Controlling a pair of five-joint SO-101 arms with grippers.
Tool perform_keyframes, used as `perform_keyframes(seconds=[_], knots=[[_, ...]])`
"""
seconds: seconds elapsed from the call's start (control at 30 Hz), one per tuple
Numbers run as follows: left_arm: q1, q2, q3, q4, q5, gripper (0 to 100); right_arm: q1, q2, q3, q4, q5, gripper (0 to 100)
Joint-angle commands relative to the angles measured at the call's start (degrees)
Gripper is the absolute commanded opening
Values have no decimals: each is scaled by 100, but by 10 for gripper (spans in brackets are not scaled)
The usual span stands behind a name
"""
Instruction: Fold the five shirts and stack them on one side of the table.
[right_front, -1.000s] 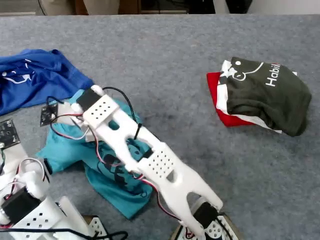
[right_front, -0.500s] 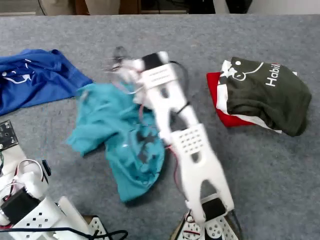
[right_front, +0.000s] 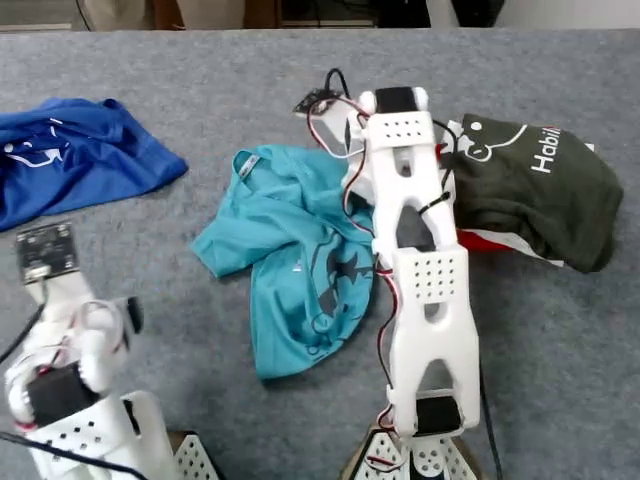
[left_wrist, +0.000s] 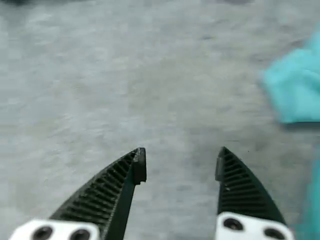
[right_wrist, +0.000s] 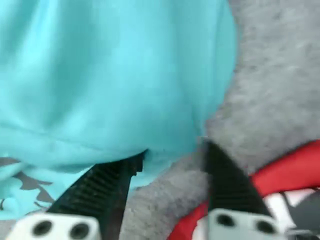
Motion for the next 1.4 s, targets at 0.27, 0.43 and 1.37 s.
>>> perform_keyframes(seconds=[0.27, 0.43, 1.37], knots=[[3516, 3451, -1292, -932, 1705, 250, 163, -470, 57, -1714, -949, 693], [5020, 5464, -1538, -1723, 2356, 250, 215, -215, 66, -2303, -941, 692], [2207, 4954, -1969, -18, -747, 18, 347, 22, -1253, -1767, -1591, 34]])
